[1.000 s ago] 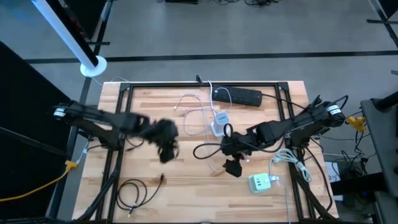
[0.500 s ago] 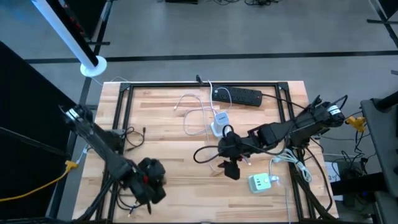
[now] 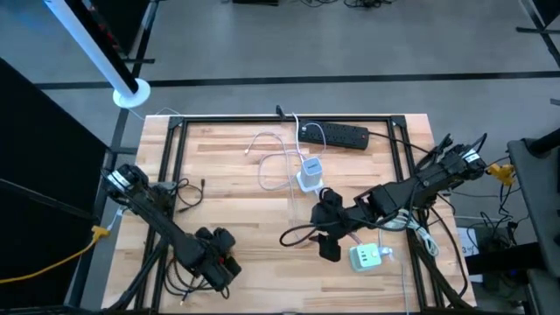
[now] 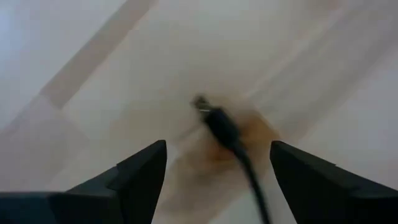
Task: Insert USB
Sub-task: Insert the bottom black charger cable into the top white outlet extension
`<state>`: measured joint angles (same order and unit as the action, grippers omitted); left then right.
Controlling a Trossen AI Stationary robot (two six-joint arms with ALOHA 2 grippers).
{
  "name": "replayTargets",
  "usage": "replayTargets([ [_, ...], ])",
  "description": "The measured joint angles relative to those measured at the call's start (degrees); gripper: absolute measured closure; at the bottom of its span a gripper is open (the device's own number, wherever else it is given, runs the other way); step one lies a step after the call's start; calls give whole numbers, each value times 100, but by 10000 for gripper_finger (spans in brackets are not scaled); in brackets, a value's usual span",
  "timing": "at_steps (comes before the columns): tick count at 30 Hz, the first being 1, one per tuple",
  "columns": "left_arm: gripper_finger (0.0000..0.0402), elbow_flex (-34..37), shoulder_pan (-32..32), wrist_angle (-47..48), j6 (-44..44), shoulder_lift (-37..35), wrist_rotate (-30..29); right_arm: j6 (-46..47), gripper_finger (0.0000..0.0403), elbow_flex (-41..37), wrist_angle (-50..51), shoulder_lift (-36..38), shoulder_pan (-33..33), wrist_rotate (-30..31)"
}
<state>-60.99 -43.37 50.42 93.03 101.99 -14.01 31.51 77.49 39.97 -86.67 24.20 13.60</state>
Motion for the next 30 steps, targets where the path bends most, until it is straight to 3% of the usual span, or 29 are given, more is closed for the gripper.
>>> replayTargets([
  [5,130,0,114,-191,22,224,162,-7,188,0,0,0,5,14],
  [7,151,-15,141,-191,-32,260,280,-9,190,-2,1,0,5,12],
  [9,201,-23,162,-198,-78,269,325,-21,192,-2,2,0,5,16],
  [13,363,-6,217,-65,-94,196,309,-91,191,-2,-2,0,6,160],
  [14,376,-5,220,-42,-91,147,171,-111,190,-2,-4,1,5,175],
  [18,381,-35,291,32,-337,-224,-713,-239,192,-9,-118,93,5,208],
  [22,381,-94,382,-29,-1263,-822,-2288,-449,195,-9,-312,298,6,438],
  [26,381,-94,619,-135,-2500,-1473,-3802,-701,193,-9,-466,477,5,1255],
  [30,381,-94,925,-562,-3697,-2098,-4582,-1202,188,-9,-999,481,-44,1845],
])
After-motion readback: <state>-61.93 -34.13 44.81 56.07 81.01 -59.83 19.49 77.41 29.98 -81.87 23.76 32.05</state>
